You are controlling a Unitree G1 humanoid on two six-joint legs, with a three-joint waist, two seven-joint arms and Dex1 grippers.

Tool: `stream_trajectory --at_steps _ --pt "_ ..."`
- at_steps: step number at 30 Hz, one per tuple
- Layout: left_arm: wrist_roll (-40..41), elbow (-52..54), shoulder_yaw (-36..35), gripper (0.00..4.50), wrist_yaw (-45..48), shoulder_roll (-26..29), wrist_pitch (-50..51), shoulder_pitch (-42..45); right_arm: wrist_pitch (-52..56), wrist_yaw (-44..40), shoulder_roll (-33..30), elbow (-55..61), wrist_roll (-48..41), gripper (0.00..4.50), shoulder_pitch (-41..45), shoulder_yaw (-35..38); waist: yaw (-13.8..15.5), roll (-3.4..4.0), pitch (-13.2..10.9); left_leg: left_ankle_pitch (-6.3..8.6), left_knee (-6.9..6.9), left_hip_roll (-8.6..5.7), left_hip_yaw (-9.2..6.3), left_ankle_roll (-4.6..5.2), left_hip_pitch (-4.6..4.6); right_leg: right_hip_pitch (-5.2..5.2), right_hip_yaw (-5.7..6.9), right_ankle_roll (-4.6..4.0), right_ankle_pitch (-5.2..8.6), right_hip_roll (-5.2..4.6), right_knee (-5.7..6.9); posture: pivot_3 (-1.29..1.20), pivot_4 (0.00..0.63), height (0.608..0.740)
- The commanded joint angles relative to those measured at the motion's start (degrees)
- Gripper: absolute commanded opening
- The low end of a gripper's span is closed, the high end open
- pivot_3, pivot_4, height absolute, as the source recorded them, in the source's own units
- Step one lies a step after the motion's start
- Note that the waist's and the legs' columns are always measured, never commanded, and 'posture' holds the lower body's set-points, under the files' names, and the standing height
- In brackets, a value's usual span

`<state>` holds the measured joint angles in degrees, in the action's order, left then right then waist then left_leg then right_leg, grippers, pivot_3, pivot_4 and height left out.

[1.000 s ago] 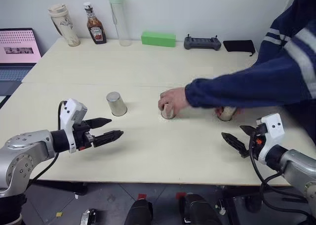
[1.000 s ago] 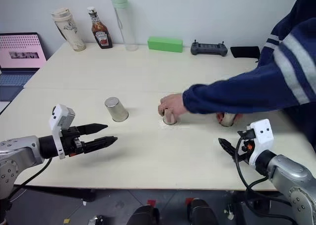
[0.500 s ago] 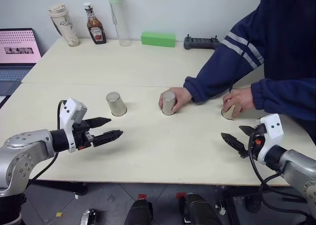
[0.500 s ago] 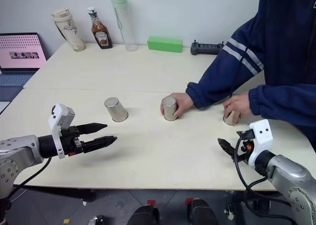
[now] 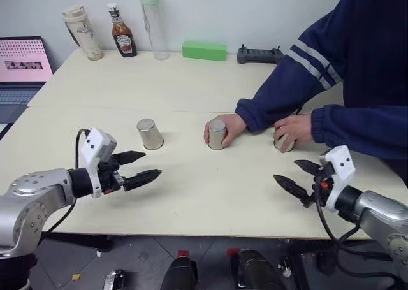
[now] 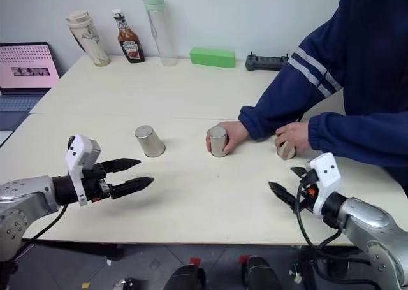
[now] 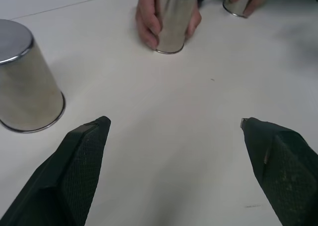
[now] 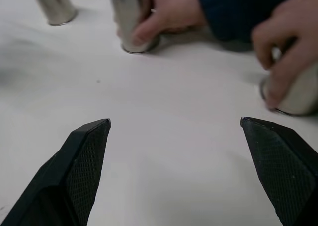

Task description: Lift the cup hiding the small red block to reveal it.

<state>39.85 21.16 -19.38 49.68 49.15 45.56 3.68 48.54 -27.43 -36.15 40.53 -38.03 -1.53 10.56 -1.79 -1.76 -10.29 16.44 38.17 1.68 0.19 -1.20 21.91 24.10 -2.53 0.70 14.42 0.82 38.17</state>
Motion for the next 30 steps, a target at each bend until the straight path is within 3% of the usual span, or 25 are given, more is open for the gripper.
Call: stream_trajectory --at_steps 1,3,7,14,18,30 --pt "-0.09 5.32 0.2 4.5 -2.31 -3.13 -3.54 -0.91 -10.04 -2.51 3.52 -6.52 7.32 4.44 5.87 -9.41 -0.17 -0.14 0.09 0.0 0.02 0.01 0.01 0.0 -0.03 -0.02 -0.01 0.0 0.0 0.01 0.01 0.0 0.15 0.74" --pt "-0.8 6.8 0.59 4.5 -3.64 -4.57 -4.55 -1.66 -13.09 -2.88 5.24 -9.72 10.09 4.44 8.24 -12.43 -0.07 -0.16 0.1 0.0 0.09 0.02 0.04 -0.01 -0.06 -0.04 -0.03 0.01 -0.04 0.01 0.05 0.0 0.15 0.74" --pt "-3.47 8.58 2.1 4.5 -8.38 -9.07 -8.08 -1.86 -13.2 -3.24 6.59 -7.9 7.07 4.44 9.13 -9.15 0.37 -0.16 0.1 -0.01 0.18 -0.06 -0.01 -0.01 -0.02 0.01 -0.04 -0.02 -0.02 -0.02 0.28 0.0 0.15 0.74" --pt "-12.5 2.6 13.65 4.5 -14.41 -19.98 -16.91 3.82 -13.9 -5.53 4.88 -1.0 3.53 4.44 3.22 -5.43 1.27 -0.21 0.13 0.0 0.6 -0.13 -0.06 0.0 0.01 -0.07 -0.01 0.0 -0.02 -0.04 0.56 0.0 0.15 0.74" --pt "-19.43 -8.93 20.4 4.5 -16.9 -27.13 -24.21 10.84 -14.36 -5.29 3.88 2.49 4.17 4.44 -0.02 -5.12 1.36 -0.2 0.14 -0.06 0.78 -0.15 -0.03 0.08 -0.18 -0.21 -0.01 0.06 -0.06 0.12 0.77 0.0 0.15 0.74" --pt "-30.76 -47.83 25.71 4.5 -18.07 -39.07 -44.04 31.74 -10.51 0.01 3.67 10.57 -0.4 4.44 -5.0 0.16 1.52 -0.19 0.17 -0.09 0.78 -0.19 -0.07 0.16 -0.13 -0.35 0.06 0.07 -0.07 0.18 0.64 0.0 0.15 0.74"
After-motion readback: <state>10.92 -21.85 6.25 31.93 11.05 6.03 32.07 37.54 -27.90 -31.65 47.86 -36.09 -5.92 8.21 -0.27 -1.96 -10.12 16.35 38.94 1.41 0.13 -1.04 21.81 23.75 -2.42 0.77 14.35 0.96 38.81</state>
